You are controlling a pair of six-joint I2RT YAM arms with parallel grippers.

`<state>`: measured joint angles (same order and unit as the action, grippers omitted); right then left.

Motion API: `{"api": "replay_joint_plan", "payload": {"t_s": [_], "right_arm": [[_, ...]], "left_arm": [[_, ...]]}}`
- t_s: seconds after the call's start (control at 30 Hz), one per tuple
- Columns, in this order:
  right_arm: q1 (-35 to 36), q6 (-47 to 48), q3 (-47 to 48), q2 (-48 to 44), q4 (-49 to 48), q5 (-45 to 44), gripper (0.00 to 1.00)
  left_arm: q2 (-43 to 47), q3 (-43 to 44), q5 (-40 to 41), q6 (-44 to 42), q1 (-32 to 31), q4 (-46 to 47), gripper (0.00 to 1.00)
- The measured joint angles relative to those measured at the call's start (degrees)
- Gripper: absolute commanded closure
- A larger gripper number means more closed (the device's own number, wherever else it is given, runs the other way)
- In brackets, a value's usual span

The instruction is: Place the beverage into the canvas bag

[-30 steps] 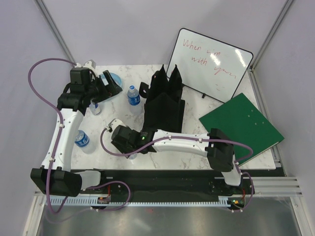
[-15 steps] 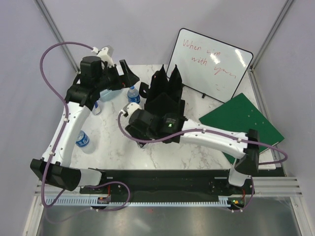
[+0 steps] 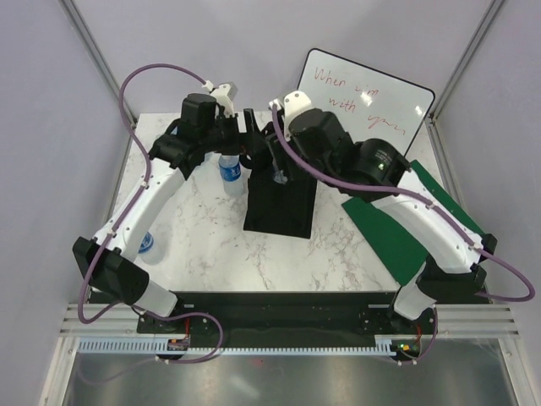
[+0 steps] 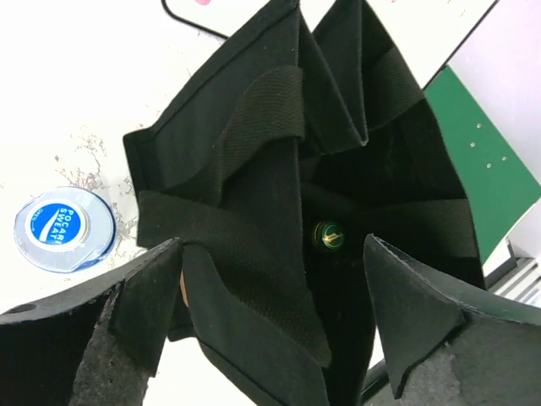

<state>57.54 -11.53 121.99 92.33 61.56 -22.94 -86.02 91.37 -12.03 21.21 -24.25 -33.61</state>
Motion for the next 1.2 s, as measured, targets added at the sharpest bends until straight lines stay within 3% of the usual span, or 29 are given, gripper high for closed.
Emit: {"api": "replay_joint_plan", "payload": {"t_s": [0.23, 0.53, 0.63, 0.73, 1.2], "right_arm": [[-4.7, 3.4, 9.2, 1.4, 2.3, -1.0, 1.0], [-11.3, 6.3, 12.0, 5.8, 0.5, 0.6, 1.0], [-13.2, 6.4, 9.3, 6.2, -2.6, 1.7, 1.0], [-13.7, 6.4, 5.6, 6.3, -5.4, 3.1, 1.0], [-13.5, 5.3, -1.7, 8.9, -16.2, 10.3, 1.0]], "left_arm": [[-0.7, 0.0, 0.3, -1.2, -0.9, 0.0, 0.24], [-0.7, -1.8, 2.6, -3.3, -1.0, 0.4, 0.78], [-0.6, -1.8, 2.7, -3.5, -1.0, 0.8, 0.85], [-0.4, -1.9, 2.9, -3.6, -1.1, 0.8, 0.98], [0.2, -2.9, 3.1, -3.7, -1.2, 1.2, 0.98]]}}
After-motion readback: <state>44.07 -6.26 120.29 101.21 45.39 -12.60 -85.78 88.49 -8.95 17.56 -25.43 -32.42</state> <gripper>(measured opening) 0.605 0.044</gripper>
